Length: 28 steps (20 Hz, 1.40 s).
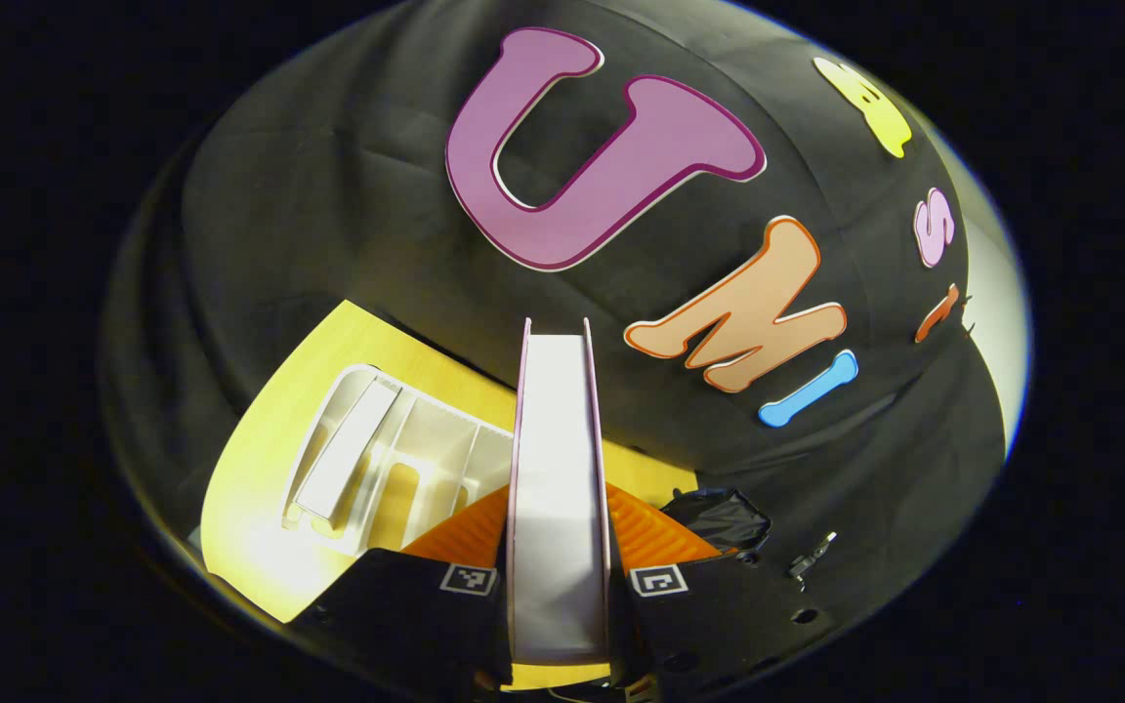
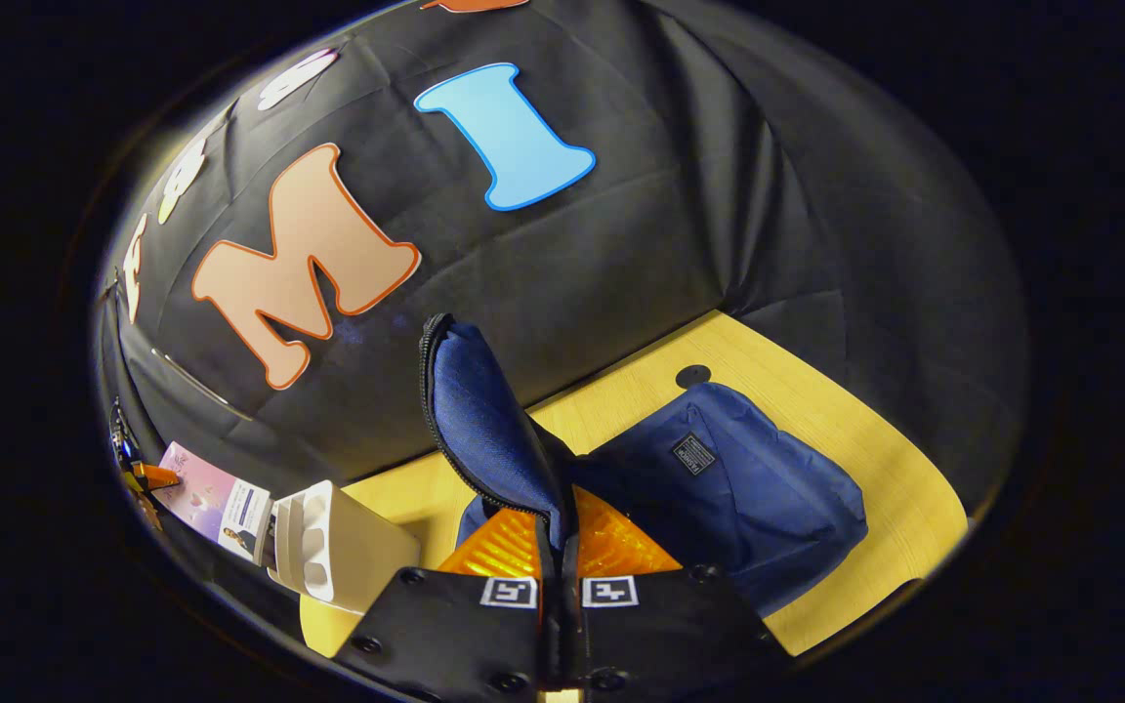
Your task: Open the schoolbag, grab two books from the bookshelf and put them into the schoolbag.
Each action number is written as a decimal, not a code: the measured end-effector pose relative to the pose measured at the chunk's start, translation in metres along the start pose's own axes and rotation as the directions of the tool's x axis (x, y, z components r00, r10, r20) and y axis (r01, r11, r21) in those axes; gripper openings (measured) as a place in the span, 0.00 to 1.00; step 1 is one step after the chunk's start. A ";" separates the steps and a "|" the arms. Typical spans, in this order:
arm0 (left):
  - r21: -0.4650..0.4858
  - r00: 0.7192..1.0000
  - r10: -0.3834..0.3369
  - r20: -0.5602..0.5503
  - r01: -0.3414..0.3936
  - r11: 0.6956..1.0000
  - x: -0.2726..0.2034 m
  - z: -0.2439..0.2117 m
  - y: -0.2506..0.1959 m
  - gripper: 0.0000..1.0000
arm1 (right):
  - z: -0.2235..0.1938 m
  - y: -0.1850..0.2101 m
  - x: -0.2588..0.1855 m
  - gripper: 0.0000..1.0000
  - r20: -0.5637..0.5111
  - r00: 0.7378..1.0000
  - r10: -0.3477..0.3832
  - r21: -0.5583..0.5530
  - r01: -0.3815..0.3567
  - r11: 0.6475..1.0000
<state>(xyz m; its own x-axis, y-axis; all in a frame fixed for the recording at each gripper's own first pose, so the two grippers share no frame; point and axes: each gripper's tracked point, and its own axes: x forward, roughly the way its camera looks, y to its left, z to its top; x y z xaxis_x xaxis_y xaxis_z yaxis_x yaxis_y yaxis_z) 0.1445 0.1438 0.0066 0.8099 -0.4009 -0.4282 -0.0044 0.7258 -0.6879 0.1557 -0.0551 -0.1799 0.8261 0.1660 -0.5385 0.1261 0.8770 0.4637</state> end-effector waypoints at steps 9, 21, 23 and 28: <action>-0.157 0.990 -0.131 0.052 0.137 0.978 0.035 -0.043 -0.044 0.35 | -0.001 0.001 -0.001 0.03 0.001 1.000 -0.001 -0.005 0.001 1.000; -0.191 0.982 -0.158 -0.102 0.137 0.972 0.115 -0.147 -0.072 0.36 | 0.002 0.002 -0.004 0.03 0.007 1.000 0.007 -0.001 -0.007 1.000; -0.205 0.979 -0.171 -0.112 0.146 0.968 0.128 -0.160 -0.080 0.35 | 0.003 0.002 -0.005 0.03 0.007 1.000 0.010 0.006 -0.010 1.000; -0.187 0.971 -0.177 -0.158 0.147 0.971 0.172 -0.199 -0.103 0.35 | 0.005 0.000 -0.005 0.03 0.014 1.000 0.023 0.023 -0.023 0.999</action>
<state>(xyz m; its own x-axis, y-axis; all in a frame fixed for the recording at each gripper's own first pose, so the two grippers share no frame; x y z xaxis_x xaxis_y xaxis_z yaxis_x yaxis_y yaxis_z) 0.1678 -0.1110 -0.1134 0.6948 -0.6063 -0.3868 0.0046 0.5415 -0.8407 0.1544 -0.0580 -0.1735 0.8364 0.1795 -0.5179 0.1198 0.8622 0.4922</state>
